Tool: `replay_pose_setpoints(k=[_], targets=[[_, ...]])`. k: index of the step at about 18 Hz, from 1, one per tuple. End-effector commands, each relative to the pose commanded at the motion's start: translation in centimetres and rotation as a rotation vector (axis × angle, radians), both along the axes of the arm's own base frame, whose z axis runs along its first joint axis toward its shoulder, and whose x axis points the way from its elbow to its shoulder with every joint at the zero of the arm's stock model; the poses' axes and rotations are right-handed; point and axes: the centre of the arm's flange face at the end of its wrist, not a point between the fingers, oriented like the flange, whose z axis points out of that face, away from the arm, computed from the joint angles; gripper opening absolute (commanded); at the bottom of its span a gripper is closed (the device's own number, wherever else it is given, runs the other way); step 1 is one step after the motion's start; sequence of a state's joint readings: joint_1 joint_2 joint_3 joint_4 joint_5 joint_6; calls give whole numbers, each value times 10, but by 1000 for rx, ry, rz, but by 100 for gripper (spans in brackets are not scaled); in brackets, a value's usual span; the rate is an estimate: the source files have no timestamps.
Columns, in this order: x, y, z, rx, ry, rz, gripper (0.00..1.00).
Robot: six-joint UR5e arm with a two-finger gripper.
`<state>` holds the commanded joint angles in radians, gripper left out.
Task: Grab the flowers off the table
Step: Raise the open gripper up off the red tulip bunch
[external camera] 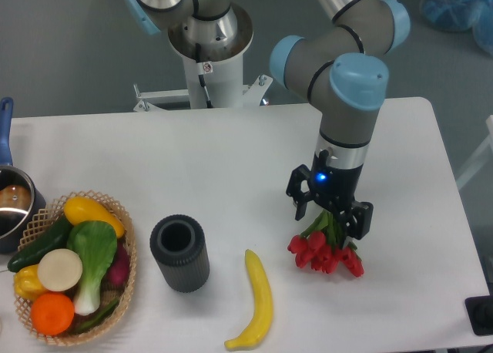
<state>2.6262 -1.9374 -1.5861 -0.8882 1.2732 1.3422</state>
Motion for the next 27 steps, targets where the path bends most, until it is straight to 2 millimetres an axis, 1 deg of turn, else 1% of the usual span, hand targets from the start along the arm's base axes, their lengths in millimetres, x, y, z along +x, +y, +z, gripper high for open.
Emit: replay_pose_setpoints(k=[4,6,8,10,14,16,17,18,21,23,25,27], targets=[[-3,1,-2,-2,7,-15,100],[-5,-3,-4,-4,5,-11,100],[-3,-3,-10,-8,-10,-2,100],[-6,-3,-19,-11,-23,-1,100],[-12,-3,-37,67,-88,22,100],[-16,-2,-49,60,-105,29,100],[-17,-2,-53,57,-111,30,100],[-16,-2,-53,55,-113,32,100],[-26,-18,-52,55,-115,60,100],[-31,-24,-53,47,-121,81,100],[-39,-40,-58,51,-163,179,100],[-47,-50,-54,59,-192,275,100]])
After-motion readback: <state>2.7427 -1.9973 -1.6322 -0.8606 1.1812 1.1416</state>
